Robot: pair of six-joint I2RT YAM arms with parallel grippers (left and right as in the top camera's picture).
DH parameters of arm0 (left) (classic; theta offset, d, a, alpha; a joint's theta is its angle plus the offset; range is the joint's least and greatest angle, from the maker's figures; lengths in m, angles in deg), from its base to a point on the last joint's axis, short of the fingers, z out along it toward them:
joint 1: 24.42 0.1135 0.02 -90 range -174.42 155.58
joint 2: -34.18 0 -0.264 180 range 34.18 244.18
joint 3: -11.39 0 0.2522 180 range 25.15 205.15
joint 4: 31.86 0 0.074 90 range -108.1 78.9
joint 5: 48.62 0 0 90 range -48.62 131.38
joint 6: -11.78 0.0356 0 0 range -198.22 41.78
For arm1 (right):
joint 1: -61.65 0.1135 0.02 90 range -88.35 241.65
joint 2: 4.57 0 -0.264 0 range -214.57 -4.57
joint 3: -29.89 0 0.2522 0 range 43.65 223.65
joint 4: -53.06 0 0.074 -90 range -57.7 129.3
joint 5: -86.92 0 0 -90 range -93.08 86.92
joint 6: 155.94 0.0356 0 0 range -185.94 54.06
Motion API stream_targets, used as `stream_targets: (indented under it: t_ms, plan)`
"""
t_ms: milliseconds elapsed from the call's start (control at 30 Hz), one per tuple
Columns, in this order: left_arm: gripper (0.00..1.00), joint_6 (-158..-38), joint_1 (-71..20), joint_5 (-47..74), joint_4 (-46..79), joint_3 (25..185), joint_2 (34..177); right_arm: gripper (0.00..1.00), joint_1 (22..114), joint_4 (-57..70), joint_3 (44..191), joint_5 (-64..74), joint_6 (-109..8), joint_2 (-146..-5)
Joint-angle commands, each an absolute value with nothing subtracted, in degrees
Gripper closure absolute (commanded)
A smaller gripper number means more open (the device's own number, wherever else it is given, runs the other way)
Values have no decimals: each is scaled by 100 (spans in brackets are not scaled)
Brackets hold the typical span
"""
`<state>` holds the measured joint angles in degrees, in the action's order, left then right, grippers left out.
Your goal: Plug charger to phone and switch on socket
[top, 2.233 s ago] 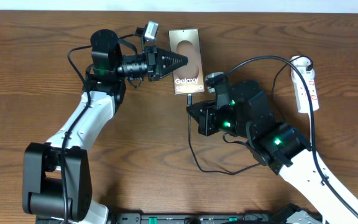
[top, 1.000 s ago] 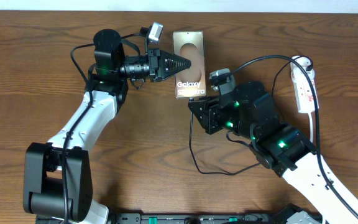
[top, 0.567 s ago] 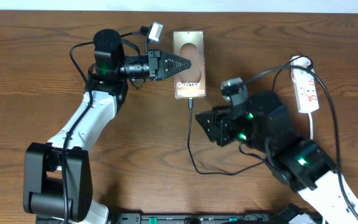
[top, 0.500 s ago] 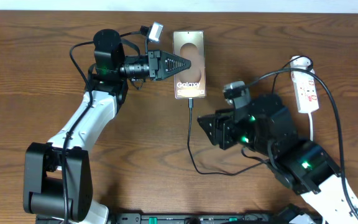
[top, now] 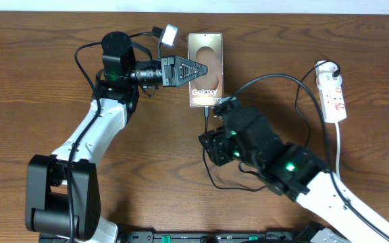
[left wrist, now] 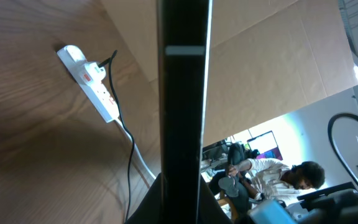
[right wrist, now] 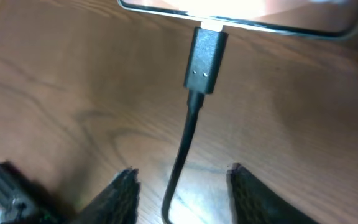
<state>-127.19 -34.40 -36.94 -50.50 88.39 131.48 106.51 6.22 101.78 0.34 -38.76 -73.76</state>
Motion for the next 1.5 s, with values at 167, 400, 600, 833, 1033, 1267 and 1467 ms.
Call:
stream_targets:
  t_ms: [167,400,600,833,1033,1267,1467]
  plan:
    - [93,-12564,-3437,-3898,-5116,8913,13063,86,10889,808,10278,-1579,-3008,-7557]
    - [92,-12562,-3437,-3898,-4806,8913,13063,99,10896,1136,10278,-1640,-2956,-7572]
    - [93,-12564,-3437,-3904,-4769,8913,13063,99,10894,1302,10278,-1782,-2956,-7660]
    - [93,-12562,-3437,-3922,-4644,8913,13063,99,10887,1798,10278,-1968,-3166,-7690]
    - [93,-12496,-3437,-4033,-4648,8913,13063,99,10872,2176,10281,-2202,-3430,-7618]
    - [93,-12474,-3437,-4070,-4644,8913,13063,99,10749,2213,10283,-2335,-3430,-7516]
    - [93,-12474,-3442,-4072,-4642,8913,13063,99,10717,2370,10285,-2375,-3461,-7456]
